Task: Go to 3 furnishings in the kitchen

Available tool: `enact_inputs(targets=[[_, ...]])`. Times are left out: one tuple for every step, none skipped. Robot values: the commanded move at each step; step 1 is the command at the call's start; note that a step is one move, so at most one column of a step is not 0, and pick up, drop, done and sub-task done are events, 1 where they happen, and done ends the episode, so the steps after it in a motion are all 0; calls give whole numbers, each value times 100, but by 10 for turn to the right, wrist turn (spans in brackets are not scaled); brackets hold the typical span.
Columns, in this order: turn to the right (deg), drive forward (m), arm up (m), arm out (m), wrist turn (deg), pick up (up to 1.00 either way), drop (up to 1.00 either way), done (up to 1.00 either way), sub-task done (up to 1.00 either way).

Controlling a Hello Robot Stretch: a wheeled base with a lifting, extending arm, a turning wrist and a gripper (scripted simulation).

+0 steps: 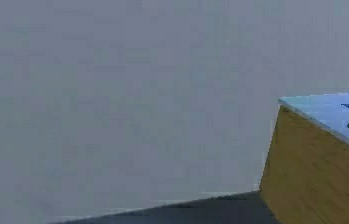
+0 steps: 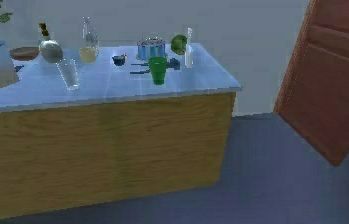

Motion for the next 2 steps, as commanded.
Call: enact_inputs(targets=[[-210,0,0,0,0,0,0,0,0],[0,55,0,0,0,0,0,0,0]])
